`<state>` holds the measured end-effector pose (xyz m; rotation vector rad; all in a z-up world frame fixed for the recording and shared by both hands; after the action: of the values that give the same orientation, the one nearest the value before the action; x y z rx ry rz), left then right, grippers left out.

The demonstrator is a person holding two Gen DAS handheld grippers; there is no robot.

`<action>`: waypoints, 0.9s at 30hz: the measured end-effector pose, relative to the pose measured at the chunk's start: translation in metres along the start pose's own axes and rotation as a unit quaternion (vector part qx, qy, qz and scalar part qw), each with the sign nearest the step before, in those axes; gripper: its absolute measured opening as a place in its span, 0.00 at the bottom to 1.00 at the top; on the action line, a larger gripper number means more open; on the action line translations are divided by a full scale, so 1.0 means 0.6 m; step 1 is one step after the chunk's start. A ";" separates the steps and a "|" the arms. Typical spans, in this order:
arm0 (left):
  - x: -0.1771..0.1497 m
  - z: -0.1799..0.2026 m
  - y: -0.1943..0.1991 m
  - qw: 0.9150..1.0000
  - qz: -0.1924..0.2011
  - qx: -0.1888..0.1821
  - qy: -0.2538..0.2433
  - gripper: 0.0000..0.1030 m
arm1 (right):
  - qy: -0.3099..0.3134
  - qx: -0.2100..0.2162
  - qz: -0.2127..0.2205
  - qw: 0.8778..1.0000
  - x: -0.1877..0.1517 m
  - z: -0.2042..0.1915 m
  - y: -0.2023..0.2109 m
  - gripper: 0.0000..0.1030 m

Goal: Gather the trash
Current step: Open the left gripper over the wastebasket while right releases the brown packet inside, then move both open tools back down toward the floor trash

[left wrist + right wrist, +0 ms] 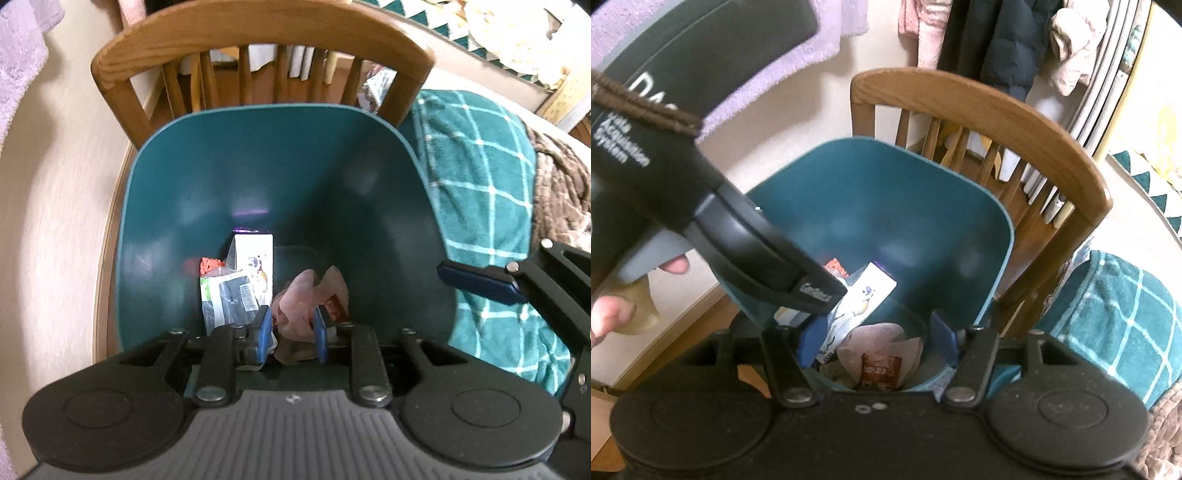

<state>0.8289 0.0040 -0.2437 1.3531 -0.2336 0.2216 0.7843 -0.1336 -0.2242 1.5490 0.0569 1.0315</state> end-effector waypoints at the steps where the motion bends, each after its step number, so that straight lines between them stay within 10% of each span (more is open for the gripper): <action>1: -0.004 0.002 0.010 1.000 0.006 0.000 -0.005 0.23 | -0.002 -0.001 0.003 1.000 0.000 0.001 0.007 0.60; 13: -0.066 0.003 0.152 0.995 0.078 -0.009 -0.064 0.24 | -0.065 -0.014 0.035 0.997 -0.006 -0.013 0.109 0.67; 18: -0.107 -0.010 0.207 0.991 0.105 -0.022 -0.082 0.59 | -0.099 -0.024 0.054 0.993 -0.018 -0.042 0.163 0.73; 27: -0.208 -0.054 0.276 0.981 0.140 -0.047 -0.126 0.72 | -0.176 -0.044 0.087 0.980 -0.062 -0.115 0.248 0.89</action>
<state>0.6628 0.0664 -0.1317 1.2505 -0.6420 0.2716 0.6446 -0.1436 -0.1308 1.6542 -0.3704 0.8676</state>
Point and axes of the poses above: each gripper's, at about its wrist camera, not at the fingertips, and y roughly against the way its jaws point, z to its right, x to its top, the point moved 5 cm from there along -y, roughly the way its jaws point, and after that the axes turned 6 degrees about -x, right-handed, at the moved point
